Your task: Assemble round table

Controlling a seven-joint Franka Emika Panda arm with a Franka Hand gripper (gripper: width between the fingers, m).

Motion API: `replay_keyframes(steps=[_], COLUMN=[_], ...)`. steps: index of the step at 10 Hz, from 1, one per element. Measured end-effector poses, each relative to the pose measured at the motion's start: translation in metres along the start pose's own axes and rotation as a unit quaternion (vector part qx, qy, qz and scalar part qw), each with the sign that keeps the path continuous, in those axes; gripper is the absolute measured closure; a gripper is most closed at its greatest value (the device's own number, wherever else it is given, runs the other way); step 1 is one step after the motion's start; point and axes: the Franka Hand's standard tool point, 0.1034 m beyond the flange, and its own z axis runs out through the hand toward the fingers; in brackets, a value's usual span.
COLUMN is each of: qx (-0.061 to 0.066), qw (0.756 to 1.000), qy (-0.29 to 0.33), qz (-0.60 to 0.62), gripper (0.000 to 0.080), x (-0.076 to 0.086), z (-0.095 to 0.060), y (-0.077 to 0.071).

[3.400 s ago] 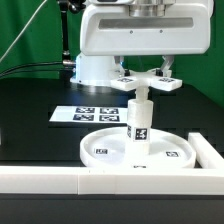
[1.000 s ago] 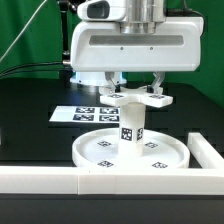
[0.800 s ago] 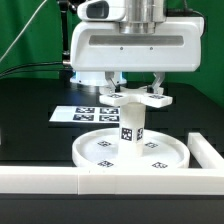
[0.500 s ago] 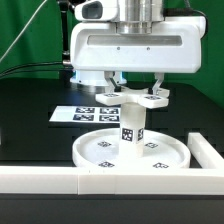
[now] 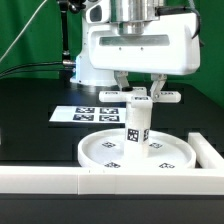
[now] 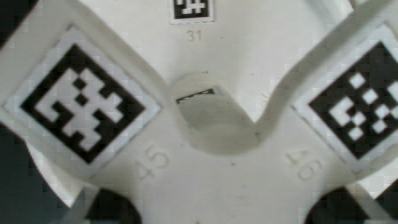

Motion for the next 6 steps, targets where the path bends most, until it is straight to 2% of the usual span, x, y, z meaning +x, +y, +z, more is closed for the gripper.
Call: replay_keyframes(steps=[3, 6], qx=[0.014, 0.015], qw=[0.983, 0.946], qy=[-0.007, -0.013], qz=[0.183, 0.323], gripper=[0.0357, 0.0357], x=[-0.0041, -0.0032], z=[0.0009, 0.0013], y=[-0.0025, -0.0026])
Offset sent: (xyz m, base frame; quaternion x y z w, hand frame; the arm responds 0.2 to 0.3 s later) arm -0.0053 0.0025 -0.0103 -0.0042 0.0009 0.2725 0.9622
